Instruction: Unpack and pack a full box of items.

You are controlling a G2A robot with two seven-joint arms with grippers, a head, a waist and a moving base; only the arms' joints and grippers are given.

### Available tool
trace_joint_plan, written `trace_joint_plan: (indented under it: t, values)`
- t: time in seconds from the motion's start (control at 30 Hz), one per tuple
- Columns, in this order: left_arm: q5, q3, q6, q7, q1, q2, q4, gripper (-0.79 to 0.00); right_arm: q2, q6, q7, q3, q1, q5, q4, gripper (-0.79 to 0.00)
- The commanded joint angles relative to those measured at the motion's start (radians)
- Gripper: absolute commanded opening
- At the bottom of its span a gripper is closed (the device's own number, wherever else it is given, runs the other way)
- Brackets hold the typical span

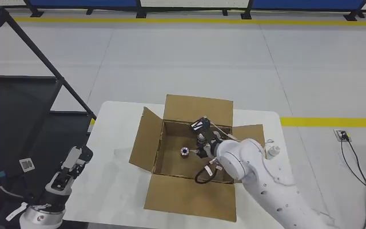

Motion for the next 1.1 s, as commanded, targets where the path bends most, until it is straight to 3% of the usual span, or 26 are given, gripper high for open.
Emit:
trace_joint_plan:
  t: [0.0, 0.3, 0.77, 0.8, 0.83, 0.87, 0.93, 1.07]
  values:
    - [0.000, 0.000, 0.000, 0.000, 0.000, 0.000, 0.000, 0.000, -0.016, 0.010, -0.020, -0.026, 0.017, 0.033, 0.053, 0.000]
    - [0.000, 0.000, 0.000, 0.000, 0.000, 0.000, 0.000, 0.000, -0.084, 0.184, -0.185, -0.084, 0.051, 0.087, 0.241, 0.000]
    - [0.000, 0.000, 0.000, 0.000, 0.000, 0.000, 0.000, 0.000, -0.168, 0.304, -0.359, -0.121, 0.087, 0.146, 0.430, -0.012]
    - [0.000, 0.000, 0.000, 0.000, 0.000, 0.000, 0.000, 0.000, -0.173, 0.301, -0.366, -0.120, 0.089, 0.153, 0.438, -0.148]
    - [0.000, 0.000, 0.000, 0.000, 0.000, 0.000, 0.000, 0.000, -0.177, 0.292, -0.371, -0.117, 0.091, 0.162, 0.446, -0.397]
    - [0.000, 0.000, 0.000, 0.000, 0.000, 0.000, 0.000, 0.000, -0.180, 0.283, -0.377, -0.112, 0.094, 0.172, 0.456, -0.453]
    - [0.000, 0.000, 0.000, 0.000, 0.000, 0.000, 0.000, 0.000, -0.185, 0.269, -0.385, -0.104, 0.101, 0.181, 0.480, -0.474]
    - [0.000, 0.000, 0.000, 0.000, 0.000, 0.000, 0.000, 0.000, -0.194, 0.246, -0.392, -0.094, 0.110, 0.192, 0.512, -0.594]
